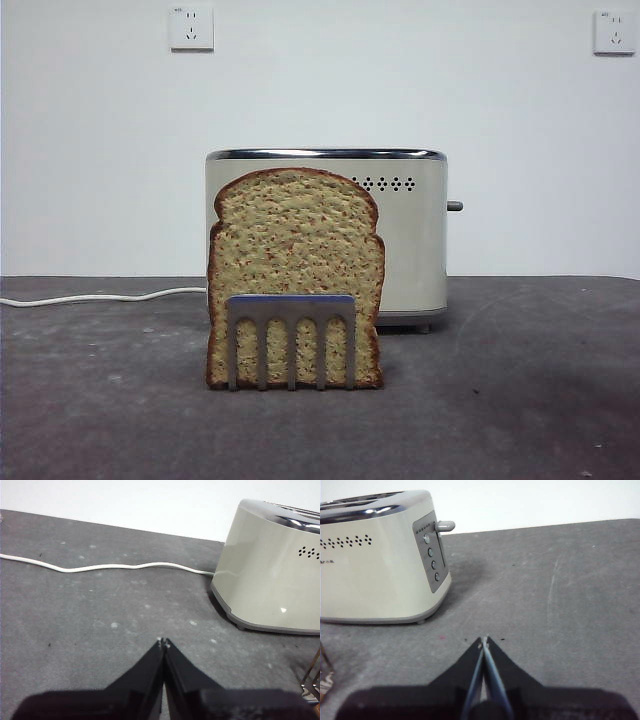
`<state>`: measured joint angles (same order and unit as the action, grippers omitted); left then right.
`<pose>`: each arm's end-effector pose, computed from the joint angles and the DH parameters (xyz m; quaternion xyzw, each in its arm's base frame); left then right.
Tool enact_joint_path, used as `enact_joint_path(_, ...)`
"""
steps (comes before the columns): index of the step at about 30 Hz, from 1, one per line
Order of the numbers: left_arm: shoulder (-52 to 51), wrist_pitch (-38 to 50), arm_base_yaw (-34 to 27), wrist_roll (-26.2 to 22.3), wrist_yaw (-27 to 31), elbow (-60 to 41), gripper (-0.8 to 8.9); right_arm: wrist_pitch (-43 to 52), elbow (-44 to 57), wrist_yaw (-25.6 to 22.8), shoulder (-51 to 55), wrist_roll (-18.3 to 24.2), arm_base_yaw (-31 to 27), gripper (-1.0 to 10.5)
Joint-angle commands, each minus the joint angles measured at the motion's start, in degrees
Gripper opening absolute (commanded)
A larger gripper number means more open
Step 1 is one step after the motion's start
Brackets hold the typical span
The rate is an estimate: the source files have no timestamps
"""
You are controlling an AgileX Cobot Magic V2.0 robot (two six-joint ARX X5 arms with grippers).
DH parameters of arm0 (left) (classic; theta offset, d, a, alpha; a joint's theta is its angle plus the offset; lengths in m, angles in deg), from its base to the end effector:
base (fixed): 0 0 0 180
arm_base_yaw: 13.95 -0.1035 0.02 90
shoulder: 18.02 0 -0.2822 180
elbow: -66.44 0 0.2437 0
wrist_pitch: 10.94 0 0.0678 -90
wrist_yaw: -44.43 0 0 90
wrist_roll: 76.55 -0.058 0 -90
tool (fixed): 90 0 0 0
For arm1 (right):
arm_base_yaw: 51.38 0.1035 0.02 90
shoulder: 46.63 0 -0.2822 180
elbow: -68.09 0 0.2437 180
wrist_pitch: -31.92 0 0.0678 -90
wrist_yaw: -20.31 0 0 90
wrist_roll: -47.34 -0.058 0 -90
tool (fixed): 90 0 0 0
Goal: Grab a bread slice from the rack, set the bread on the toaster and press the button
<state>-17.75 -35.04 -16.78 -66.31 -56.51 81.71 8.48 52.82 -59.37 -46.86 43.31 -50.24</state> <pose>0.0968 -0.0062 0.1482 -0.0982 0.0847 -0.0632 0.9895 0.0965 0.0123 0.1496 0.0407 0.0765 0.0969 0.9915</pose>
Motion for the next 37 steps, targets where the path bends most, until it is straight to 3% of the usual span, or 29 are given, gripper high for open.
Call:
enact_joint_path(1,-0.15,0.04,-0.15,1.03,-0.11,-0.76,-0.03,-0.31,0.7,0.2,0.17,-5.62,0.04,0.0)
enact_joint_path(6,-0.15,0.04,-0.15,2.49,-0.7,-0.76,-0.05,0.0,0.66,0.22,0.17,-11.56,0.04,0.0)
enact_joint_path(11,-0.15,-0.02,-0.15,6.1,-5.7,0.11,-0.08,-0.02,-1.46,0.28,0.02,-17.51,0.04,-0.1)
enact_joint_path(20,1.29,-3.48,-0.15,7.76,-9.16,9.42,-0.08,-0.33,-12.92,2.32,-8.04,-18.14,0.11,-0.1)
enact_joint_path(28,10.23,-9.35,-0.15,4.15,-16.48,23.3,-0.08,-10.19,-30.18,11.87,-22.75,-9.27,0.13,-0.1)
enact_joint_path(37,25.81,-23.71,-0.13,-13.0,-33.81,40.92,-0.08,-34.99,-54.99,16.81,-37.99,9.75,1.62,-0.1)
